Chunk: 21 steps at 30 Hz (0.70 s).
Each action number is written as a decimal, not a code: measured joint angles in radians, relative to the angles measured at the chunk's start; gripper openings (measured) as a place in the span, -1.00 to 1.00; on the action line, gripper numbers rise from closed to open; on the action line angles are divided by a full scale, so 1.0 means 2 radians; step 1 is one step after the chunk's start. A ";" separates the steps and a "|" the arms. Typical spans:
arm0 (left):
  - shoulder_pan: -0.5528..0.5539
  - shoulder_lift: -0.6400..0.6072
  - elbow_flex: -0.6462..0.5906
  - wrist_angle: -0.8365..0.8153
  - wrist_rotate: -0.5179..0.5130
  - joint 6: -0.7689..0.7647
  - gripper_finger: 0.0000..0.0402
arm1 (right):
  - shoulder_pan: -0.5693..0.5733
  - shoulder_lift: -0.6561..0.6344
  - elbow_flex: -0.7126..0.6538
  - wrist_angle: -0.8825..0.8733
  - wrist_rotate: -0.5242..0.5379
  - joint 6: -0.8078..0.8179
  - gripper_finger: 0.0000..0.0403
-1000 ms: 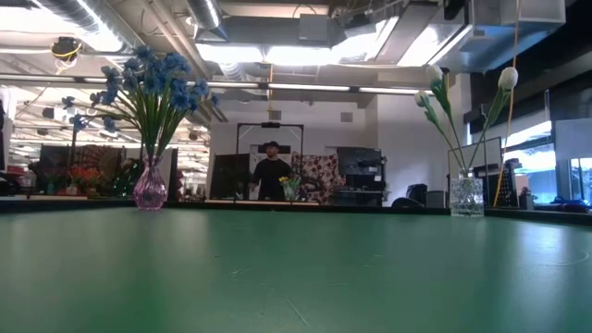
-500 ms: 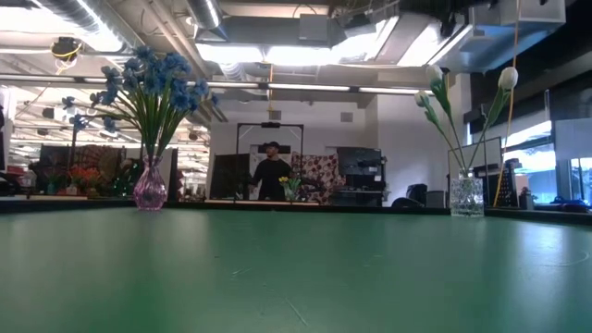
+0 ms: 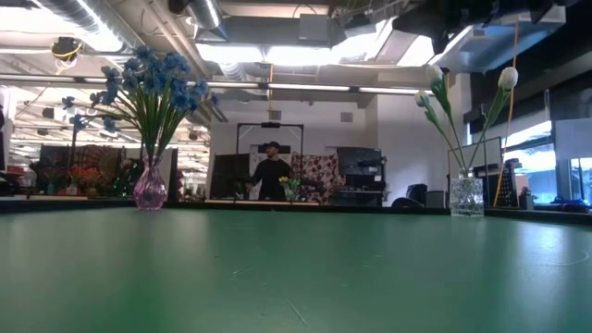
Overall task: Sort flowers into vase by color
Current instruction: Return to Home Position
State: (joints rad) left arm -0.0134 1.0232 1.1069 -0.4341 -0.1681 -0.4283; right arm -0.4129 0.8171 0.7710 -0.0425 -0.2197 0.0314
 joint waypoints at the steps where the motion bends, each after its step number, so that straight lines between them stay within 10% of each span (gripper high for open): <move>1: -0.002 -0.006 0.000 -0.021 0.002 0.002 -0.38 | 0.000 -0.002 0.000 0.000 0.000 -0.005 -0.92; 8: -0.019 -0.046 -0.012 -0.087 0.002 0.066 -0.38 | 0.000 -0.012 0.000 0.029 -0.020 -0.019 -0.92; 21: -0.060 -0.162 -0.218 0.078 0.002 0.132 -0.38 | 0.000 0.000 -0.001 0.095 -0.074 -0.031 -0.92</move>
State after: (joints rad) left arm -0.1331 0.6993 0.6701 -0.2775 -0.1642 -0.1641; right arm -0.4126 0.8177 0.7700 0.1473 -0.3679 -0.0315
